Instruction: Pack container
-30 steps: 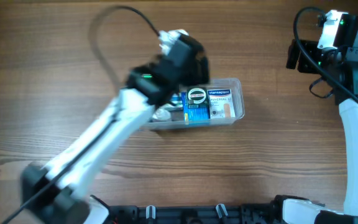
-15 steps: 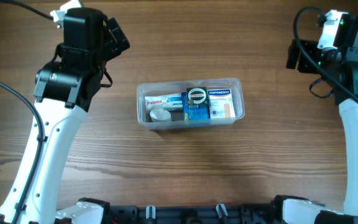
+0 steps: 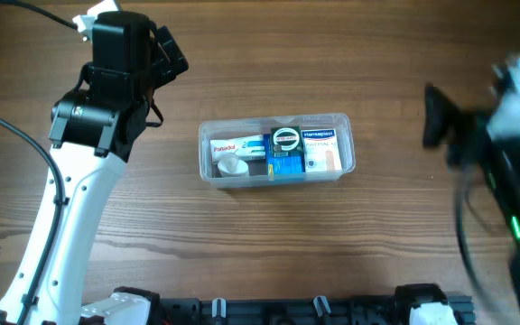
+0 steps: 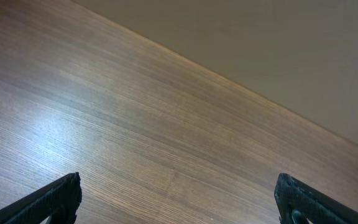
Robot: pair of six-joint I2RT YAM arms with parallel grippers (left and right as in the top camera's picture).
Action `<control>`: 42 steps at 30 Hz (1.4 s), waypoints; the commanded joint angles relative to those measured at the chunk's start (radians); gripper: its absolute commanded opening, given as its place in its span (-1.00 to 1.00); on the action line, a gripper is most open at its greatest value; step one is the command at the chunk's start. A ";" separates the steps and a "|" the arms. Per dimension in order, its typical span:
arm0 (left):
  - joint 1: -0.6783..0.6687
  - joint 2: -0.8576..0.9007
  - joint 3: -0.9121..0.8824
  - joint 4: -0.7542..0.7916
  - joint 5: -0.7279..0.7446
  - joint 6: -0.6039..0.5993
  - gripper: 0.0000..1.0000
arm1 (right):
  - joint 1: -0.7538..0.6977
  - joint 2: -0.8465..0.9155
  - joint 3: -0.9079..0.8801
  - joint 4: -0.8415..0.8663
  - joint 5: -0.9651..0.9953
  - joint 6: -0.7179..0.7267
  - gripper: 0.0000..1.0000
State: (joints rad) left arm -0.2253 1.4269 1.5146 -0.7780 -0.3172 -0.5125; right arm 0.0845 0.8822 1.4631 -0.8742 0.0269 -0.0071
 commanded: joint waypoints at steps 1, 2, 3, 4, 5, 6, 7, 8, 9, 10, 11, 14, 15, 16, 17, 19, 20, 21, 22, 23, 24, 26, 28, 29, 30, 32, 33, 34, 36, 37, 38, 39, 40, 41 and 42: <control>0.005 -0.001 0.007 0.003 -0.013 0.015 0.99 | 0.046 -0.167 -0.051 0.006 -0.024 0.016 1.00; 0.005 -0.001 0.007 0.003 -0.013 0.015 0.99 | 0.046 -0.238 -0.089 0.014 -0.042 0.035 1.00; 0.005 -0.001 0.007 0.003 -0.013 0.015 1.00 | 0.046 -0.307 -0.138 0.032 -0.043 0.053 1.00; 0.005 -0.001 0.007 0.003 -0.013 0.015 0.99 | 0.046 -0.377 -0.199 0.062 -0.045 0.063 0.99; 0.005 -0.001 0.007 0.003 -0.013 0.015 1.00 | 0.046 -0.433 -0.255 0.089 -0.051 0.063 0.99; 0.005 -0.001 0.007 0.003 -0.013 0.015 0.99 | 0.046 -0.499 -0.328 0.129 -0.058 0.063 1.00; 0.005 -0.001 0.007 0.003 -0.013 0.015 1.00 | 0.046 -0.575 -0.429 0.193 -0.071 0.063 0.99; 0.005 -0.001 0.007 0.003 -0.013 0.015 0.99 | 0.046 -0.627 -0.511 0.254 -0.073 0.063 1.00; 0.005 -0.001 0.007 0.003 -0.013 0.015 1.00 | 0.046 -0.682 -0.626 0.355 -0.079 0.063 0.99; 0.005 -0.001 0.007 0.003 -0.013 0.015 1.00 | 0.046 -0.728 -0.716 0.440 -0.093 0.063 1.00; 0.005 -0.001 0.007 0.003 -0.013 0.015 1.00 | 0.046 -0.769 -0.821 0.548 -0.121 0.063 0.99; 0.005 -0.001 0.007 0.003 -0.013 0.015 0.99 | 0.046 -0.836 -1.088 0.902 -0.198 0.064 0.99; 0.005 -0.001 0.007 0.003 -0.013 0.015 1.00 | 0.046 -0.842 -1.149 0.990 -0.216 0.064 1.00; 0.005 -0.001 0.007 0.003 -0.013 0.015 1.00 | 0.046 -0.845 -1.210 1.078 -0.220 0.077 0.99; 0.005 -0.001 0.007 0.003 -0.013 0.015 0.99 | 0.046 -0.848 -1.270 1.144 -0.219 0.093 0.99; 0.005 -0.001 0.007 0.003 -0.013 0.015 1.00 | 0.046 -0.851 -1.345 1.213 -0.211 0.093 1.00; 0.005 -0.001 0.007 0.003 -0.013 0.015 0.99 | 0.046 -0.856 -1.376 1.222 -0.202 0.092 0.99; 0.005 -0.001 0.007 0.003 -0.013 0.015 0.99 | 0.046 -0.863 -1.394 1.218 -0.189 0.093 1.00; 0.005 -0.001 0.007 0.003 -0.013 0.015 0.99 | 0.046 -0.877 -1.410 1.211 -0.173 0.092 0.99; 0.005 -0.001 0.007 0.003 -0.013 0.015 1.00 | 0.045 -0.879 -1.422 1.208 -0.154 0.094 0.99; 0.005 -0.001 0.007 0.003 -0.013 0.015 0.99 | 0.045 -0.879 -1.429 1.194 -0.149 0.093 0.99; 0.005 -0.001 0.007 0.003 -0.013 0.015 1.00 | 0.045 -0.879 -1.445 1.164 -0.124 0.105 0.99; 0.005 -0.001 0.007 0.003 -0.013 0.015 1.00 | 0.045 -0.879 -1.458 1.125 -0.105 0.115 0.99; 0.005 -0.001 0.007 0.003 -0.013 0.015 0.99 | 0.045 -0.879 -1.458 1.100 -0.105 0.114 0.99; 0.005 -0.001 0.007 0.003 -0.013 0.015 1.00 | 0.045 -0.879 -1.458 1.075 -0.105 0.109 1.00; 0.005 -0.001 0.007 0.003 -0.013 0.015 0.99 | 0.045 -0.879 -1.458 1.015 -0.105 0.092 0.99; 0.005 -0.001 0.007 0.003 -0.013 0.015 1.00 | 0.045 -0.879 -1.458 0.982 -0.101 0.080 0.99; 0.005 -0.001 0.007 0.003 -0.013 0.015 0.99 | 0.045 -0.879 -1.458 0.963 -0.091 0.081 0.99; 0.005 -0.001 0.007 0.003 -0.013 0.015 0.99 | 0.045 -0.879 -1.458 0.946 -0.090 0.087 1.00; 0.005 -0.001 0.007 0.003 -0.013 0.015 1.00 | 0.045 -0.878 -1.458 0.922 -0.090 0.087 1.00; 0.005 -0.001 0.007 0.003 -0.013 0.015 1.00 | 0.045 -0.877 -1.458 0.883 -0.090 0.087 1.00; 0.005 -0.001 0.007 0.003 -0.013 0.015 1.00 | 0.045 -0.875 -1.458 0.877 -0.090 0.086 0.99; 0.005 -0.001 0.007 0.003 -0.013 0.015 1.00 | 0.045 -0.872 -1.458 0.877 -0.090 0.086 1.00; 0.005 -0.001 0.007 0.003 -0.013 0.015 0.99 | 0.045 -0.866 -1.458 0.876 -0.090 0.086 0.99; 0.005 -0.001 0.007 0.003 -0.013 0.015 1.00 | 0.045 -0.864 -1.458 0.876 -0.090 0.086 1.00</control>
State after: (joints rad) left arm -0.2253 1.4269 1.5146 -0.7780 -0.3172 -0.5125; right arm 0.1238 0.0158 0.0067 -0.0002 -0.0803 0.0822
